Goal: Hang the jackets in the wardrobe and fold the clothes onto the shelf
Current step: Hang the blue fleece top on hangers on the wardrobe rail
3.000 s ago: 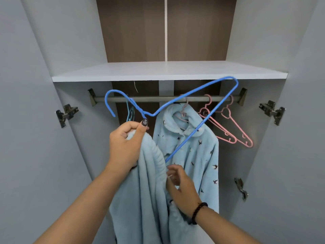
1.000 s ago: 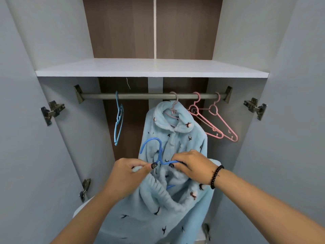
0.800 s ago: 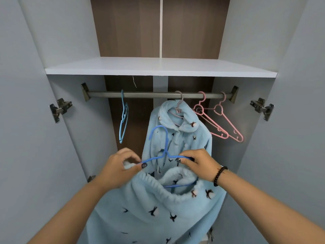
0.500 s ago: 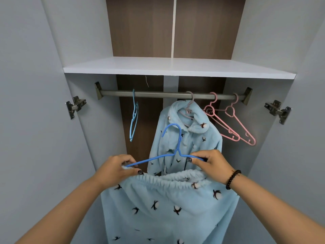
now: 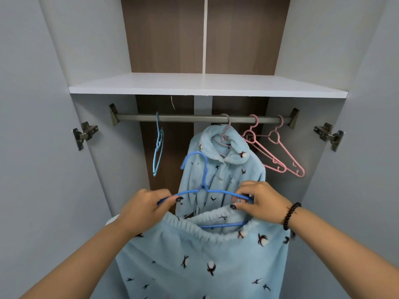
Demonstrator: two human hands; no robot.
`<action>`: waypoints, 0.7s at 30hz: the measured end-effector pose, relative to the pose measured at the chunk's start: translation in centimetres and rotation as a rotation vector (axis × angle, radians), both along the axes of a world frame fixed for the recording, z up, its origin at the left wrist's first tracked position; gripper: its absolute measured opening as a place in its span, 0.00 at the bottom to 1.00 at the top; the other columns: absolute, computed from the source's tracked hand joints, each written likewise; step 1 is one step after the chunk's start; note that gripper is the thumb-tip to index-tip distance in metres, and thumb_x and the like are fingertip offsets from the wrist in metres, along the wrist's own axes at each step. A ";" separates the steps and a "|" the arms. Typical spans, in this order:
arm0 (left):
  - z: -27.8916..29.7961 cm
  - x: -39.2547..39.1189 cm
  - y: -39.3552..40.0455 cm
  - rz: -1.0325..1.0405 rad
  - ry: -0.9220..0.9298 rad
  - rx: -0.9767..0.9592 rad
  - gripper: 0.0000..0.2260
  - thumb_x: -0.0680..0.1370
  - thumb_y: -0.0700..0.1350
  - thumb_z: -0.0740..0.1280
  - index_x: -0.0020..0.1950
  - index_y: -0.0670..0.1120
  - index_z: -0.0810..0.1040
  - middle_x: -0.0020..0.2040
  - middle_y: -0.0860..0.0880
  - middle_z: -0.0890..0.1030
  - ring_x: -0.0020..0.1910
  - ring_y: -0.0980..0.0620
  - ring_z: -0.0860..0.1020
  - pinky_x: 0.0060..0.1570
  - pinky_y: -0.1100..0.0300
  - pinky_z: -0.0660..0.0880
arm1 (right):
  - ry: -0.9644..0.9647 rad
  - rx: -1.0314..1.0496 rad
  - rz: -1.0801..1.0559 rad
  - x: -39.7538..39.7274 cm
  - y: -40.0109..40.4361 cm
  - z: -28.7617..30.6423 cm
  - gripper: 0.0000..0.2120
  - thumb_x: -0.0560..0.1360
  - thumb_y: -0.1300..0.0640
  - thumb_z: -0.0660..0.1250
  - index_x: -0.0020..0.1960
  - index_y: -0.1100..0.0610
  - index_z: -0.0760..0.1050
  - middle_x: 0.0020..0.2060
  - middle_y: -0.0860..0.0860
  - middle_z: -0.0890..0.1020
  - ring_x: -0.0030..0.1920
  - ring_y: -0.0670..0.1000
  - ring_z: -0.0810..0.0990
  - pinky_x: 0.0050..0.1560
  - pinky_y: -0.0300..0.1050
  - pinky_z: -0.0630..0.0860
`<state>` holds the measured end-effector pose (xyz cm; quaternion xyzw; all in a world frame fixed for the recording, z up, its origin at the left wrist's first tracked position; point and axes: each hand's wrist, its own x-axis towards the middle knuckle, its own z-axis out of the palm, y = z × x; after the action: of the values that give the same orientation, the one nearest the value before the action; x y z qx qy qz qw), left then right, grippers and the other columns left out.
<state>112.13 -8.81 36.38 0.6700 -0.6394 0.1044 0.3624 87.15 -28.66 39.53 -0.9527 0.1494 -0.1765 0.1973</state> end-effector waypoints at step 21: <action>-0.3 0.5 0.3 0.104 0.401 0.171 0.09 0.69 0.48 0.76 0.32 0.50 0.79 0.23 0.55 0.72 0.23 0.59 0.65 0.25 0.69 0.62 | -0.144 0.367 -0.106 -0.4 1.4 0.0 0.11 0.77 0.56 0.66 0.39 0.44 0.79 0.28 0.49 0.71 0.29 0.44 0.64 0.34 0.38 0.66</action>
<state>112.67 -8.48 36.03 0.7376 -0.5260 -0.0671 0.4180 86.78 -27.25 39.52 -0.8765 0.2144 -0.2241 0.3681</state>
